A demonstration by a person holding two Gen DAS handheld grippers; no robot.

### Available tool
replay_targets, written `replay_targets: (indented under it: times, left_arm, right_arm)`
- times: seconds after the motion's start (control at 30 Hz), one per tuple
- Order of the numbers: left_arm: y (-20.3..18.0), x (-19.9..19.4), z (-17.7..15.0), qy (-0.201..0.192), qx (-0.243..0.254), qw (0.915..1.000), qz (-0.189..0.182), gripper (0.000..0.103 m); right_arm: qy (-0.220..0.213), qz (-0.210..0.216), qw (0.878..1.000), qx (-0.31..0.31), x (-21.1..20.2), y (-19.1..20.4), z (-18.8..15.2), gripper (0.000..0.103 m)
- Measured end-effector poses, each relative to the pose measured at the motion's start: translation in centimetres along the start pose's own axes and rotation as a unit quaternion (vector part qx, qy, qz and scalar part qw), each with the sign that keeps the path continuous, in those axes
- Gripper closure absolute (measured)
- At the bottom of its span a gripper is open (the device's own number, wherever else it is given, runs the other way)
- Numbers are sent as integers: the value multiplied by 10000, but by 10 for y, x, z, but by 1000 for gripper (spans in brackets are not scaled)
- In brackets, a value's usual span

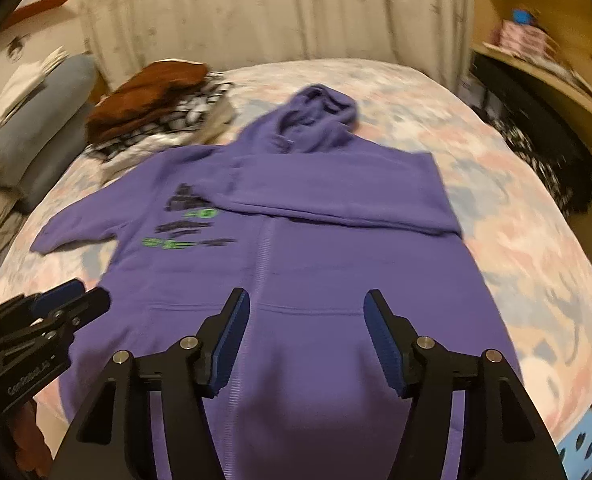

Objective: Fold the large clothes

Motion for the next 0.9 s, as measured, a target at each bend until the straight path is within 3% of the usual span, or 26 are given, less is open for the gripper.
replay_targets:
  times: [0.4, 0.5, 0.9]
  left_arm:
    - [105, 5, 10, -105, -955, 9952, 201, 60]
    - [137, 13, 12, -95, -1293, 9916, 46, 50]
    - [280, 63, 4, -80, -2719, 9620, -236, 47]
  right_arm:
    - [-215, 267, 9980, -539, 11, 117, 33, 38]
    - [-217, 281, 9975, -604, 31, 133, 47, 38]
    - [-153, 366, 9954, -868, 129, 213, 84, 38]
Point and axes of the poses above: each gripper's, at about its wrist camera, not at the fingertips, and x roughly the way its jaws point, y to its left, z to its top, the point moved 5 cm from there along x, roughly the way its jaws point, and after that the axes turned 6 degrees about x, right-handed, at the moved point
